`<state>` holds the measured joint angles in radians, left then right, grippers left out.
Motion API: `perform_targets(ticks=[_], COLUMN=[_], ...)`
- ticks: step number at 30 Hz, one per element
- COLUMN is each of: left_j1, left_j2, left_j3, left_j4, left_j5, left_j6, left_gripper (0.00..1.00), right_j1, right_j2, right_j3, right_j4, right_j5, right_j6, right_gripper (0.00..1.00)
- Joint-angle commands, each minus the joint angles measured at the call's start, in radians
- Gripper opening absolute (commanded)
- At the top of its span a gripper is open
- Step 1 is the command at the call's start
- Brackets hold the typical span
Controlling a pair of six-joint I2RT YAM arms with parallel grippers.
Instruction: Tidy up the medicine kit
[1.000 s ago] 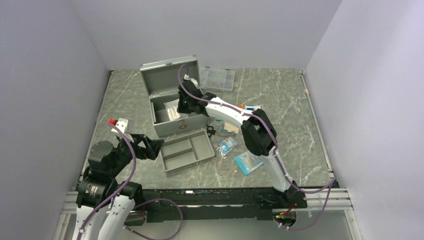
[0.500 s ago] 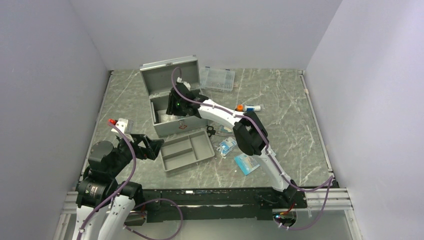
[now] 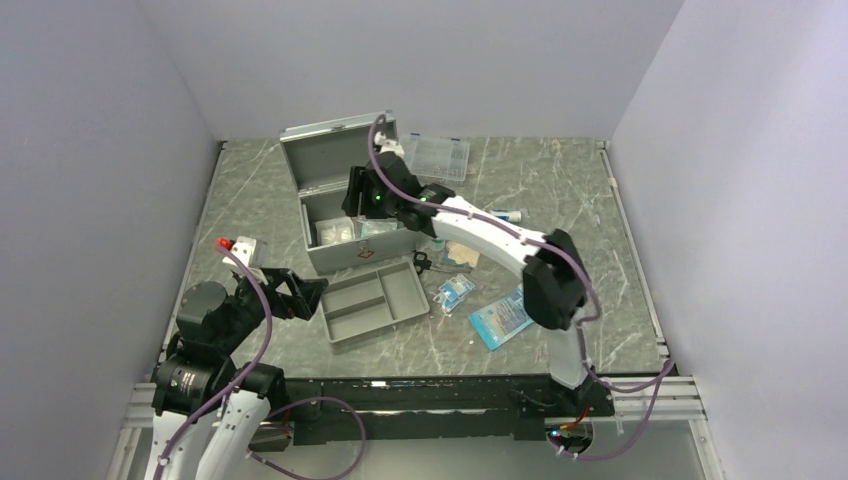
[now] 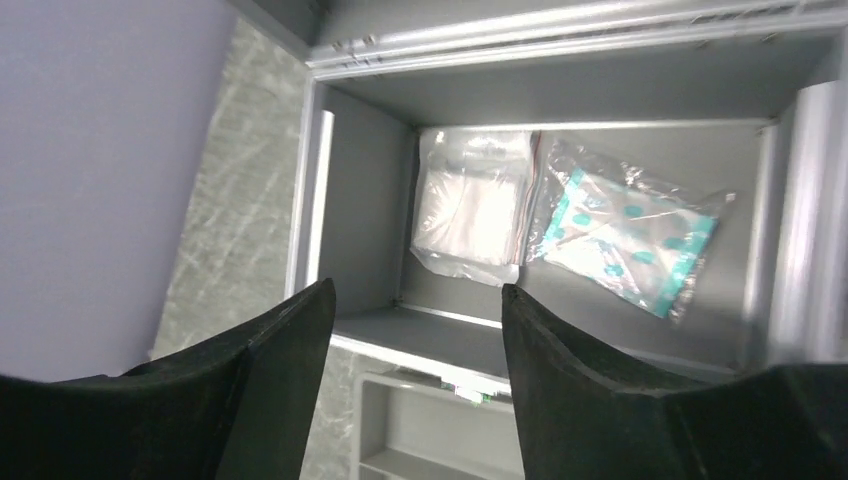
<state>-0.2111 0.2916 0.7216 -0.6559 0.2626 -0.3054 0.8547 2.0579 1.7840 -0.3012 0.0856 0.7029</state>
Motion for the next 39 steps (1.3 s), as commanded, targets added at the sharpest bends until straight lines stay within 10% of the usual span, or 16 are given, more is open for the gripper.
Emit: perform_targets(ticks=[1,15,21,39], left_j1=[-0.001,-0.002,-0.007,-0.440], left_j2=[0.003,0.100,0.229,0.659], left_j3=[0.002,0.030,0.148,0.397], left_j4=[0.019,0.037,0.010,-0.004], left_j5=[-0.019,0.074,0.115,-0.287], left_j6=[-0.009,0.007,0.003,-0.074], left_gripper=[0.99,0.99,0.99,0.99], right_j1=[0.002,-0.052,-0.246,-0.420], right_j2=[-0.189,-0.565,-0.677,-0.447], right_j3=[-0.103,-0.423,-0.553,-0.512], right_j4=[0.069,-0.065,-0.089,-0.099], right_j5=[0.113,0.360,0.238,0.191], right_j6=[-0.083,-0.182,-0.179,-0.248], right_gripper=[0.67,0.76,0.73,0.69])
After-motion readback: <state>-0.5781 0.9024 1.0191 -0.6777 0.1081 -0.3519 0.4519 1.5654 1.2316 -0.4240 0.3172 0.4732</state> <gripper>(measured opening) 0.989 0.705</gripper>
